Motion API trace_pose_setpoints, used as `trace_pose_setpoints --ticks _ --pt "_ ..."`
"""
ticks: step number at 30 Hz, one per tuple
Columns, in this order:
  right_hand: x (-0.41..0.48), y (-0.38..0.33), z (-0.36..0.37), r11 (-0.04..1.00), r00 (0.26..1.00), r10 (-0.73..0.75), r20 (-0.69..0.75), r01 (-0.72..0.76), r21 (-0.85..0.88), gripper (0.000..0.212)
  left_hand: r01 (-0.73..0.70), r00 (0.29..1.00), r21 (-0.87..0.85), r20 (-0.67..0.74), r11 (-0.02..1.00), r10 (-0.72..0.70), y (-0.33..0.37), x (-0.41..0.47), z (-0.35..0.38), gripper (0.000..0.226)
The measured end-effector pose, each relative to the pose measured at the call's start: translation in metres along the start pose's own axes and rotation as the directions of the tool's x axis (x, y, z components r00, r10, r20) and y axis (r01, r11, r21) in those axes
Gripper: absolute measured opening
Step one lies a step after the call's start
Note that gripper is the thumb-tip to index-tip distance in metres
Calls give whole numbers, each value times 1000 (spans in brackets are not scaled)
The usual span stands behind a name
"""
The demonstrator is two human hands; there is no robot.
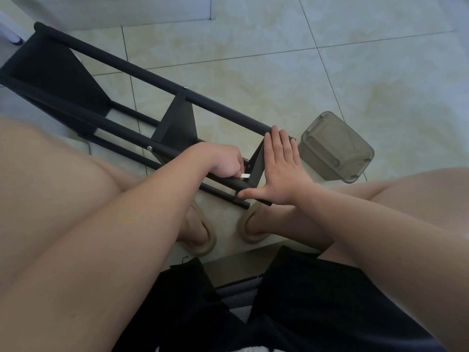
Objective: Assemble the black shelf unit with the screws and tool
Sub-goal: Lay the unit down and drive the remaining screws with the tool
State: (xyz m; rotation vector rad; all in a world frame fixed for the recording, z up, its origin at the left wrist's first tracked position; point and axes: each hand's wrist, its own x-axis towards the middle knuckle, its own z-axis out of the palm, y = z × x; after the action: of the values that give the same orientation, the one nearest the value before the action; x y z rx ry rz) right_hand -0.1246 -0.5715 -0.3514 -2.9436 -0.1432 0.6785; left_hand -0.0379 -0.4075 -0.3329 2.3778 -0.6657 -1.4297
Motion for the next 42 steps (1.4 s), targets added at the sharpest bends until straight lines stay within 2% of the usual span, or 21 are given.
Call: trace_pose_setpoints --ticks 5,7,11,15,20,25,33,39,42 --pt "-1 0 0 1000 1000 0 3 0 -2 154 -7 1000 -25 -31 1000 7 -2 2 0 20" --pt "-1 0 -1 1000 1000 -1 3 1 3 154 -23 997 -75 -70 997 18 -5 4 1 16" --pt "0 0 -1 1000 1000 -1 -2 1 -4 154 -47 987 -138 -157 989 25 -9 9 0 24" --pt "0 0 0 1000 1000 1 -4 -1 -7 154 -74 978 -236 -207 969 24 -10 14 0 22" --pt "1 1 0 1000 1000 0 -7 0 -10 154 -80 962 -459 -267 885 -51 -6 17 7 16" --pt "1 0 0 1000 1000 0 -7 0 -12 154 -80 957 -615 -267 785 -111 -3 22 13 13" --pt "1 0 0 1000 1000 0 -3 0 -11 154 -103 928 -525 -355 845 -108 -3 30 20 20" --pt "1 0 1 1000 1000 3 -2 -3 -4 154 -143 910 -613 -390 777 -140 -7 31 20 8" --pt "1 0 1 1000 1000 1 -2 -1 -3 154 -132 925 -597 -361 791 -118 -7 31 20 8"
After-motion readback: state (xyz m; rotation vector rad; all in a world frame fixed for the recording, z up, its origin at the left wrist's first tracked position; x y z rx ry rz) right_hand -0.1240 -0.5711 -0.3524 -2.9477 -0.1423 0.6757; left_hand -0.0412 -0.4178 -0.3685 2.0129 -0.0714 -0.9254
